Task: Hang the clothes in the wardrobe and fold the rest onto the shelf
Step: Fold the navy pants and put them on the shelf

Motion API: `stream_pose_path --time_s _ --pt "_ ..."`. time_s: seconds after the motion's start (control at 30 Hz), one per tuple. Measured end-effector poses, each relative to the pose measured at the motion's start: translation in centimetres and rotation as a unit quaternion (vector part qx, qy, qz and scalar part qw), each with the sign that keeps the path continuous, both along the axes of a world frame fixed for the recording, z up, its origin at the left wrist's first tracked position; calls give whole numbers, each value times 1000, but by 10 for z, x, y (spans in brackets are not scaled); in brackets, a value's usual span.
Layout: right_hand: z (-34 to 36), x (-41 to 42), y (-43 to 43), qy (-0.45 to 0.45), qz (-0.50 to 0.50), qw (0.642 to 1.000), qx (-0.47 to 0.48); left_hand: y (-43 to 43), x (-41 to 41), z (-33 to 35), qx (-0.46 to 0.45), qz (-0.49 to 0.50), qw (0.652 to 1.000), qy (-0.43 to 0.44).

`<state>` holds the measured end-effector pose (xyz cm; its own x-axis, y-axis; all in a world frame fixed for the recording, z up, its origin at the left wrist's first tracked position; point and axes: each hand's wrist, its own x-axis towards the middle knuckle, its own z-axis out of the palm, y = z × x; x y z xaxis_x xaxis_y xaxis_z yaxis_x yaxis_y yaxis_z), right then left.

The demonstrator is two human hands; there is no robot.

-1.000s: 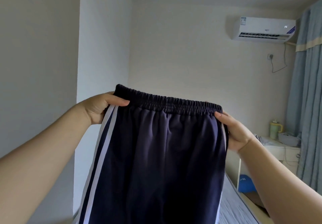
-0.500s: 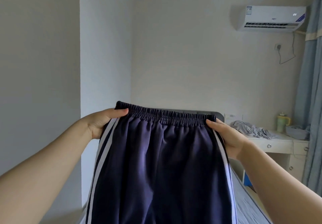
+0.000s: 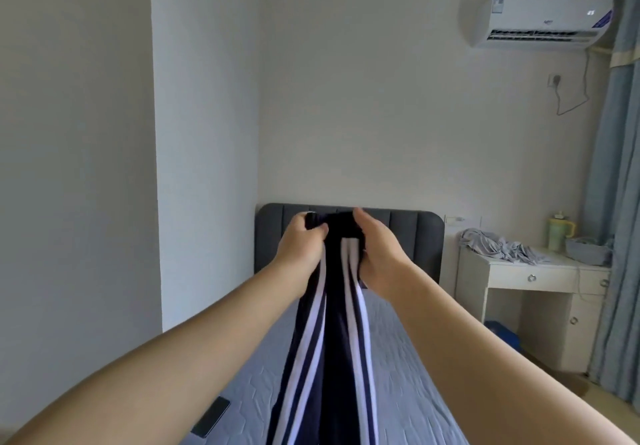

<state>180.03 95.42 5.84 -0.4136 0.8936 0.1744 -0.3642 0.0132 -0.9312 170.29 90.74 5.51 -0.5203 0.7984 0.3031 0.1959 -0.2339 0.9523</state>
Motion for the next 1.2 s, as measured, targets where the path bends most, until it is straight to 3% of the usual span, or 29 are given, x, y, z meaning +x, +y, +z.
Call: stream_pose_path --time_s 0.1,0.2,0.27,0.37,0.47,0.6,0.7,0.77,0.87,1.0,1.07,1.13,1.2 --pt "3 4 -4 16 88 996 -15 0 -1 -1 38 -51 997 42" --pt "2 17 -4 26 188 982 0 -5 -7 -8 70 -68 980 176" --pt "-1 23 -5 24 200 979 8 -6 -15 -9 98 -30 966 238" --pt "-4 26 1 -11 96 993 73 -10 -29 -4 147 -9 974 171" --pt "-9 27 5 -111 -67 974 188 -16 -37 5 155 -65 983 75" --pt "-18 24 5 -57 36 962 263 -25 -49 14 151 -161 975 23" --pt "-15 19 5 -80 -23 924 373 -31 -58 15 144 -183 972 41" --pt "-14 18 2 -104 -73 903 411 -35 -65 14 142 -179 968 105" --pt "-13 20 3 -105 -107 902 405 -42 -72 14 114 -173 949 236" --pt "-8 16 0 -112 -127 910 379 -47 -73 11 66 -168 941 287" --pt "-5 14 -4 -81 -105 937 323 -49 -71 11 67 -193 952 229" --pt "0 18 -5 -55 10 974 219 -53 -71 12 73 -225 963 129" --pt "3 26 -5 -91 151 975 132 -55 -75 13 64 -264 959 75"
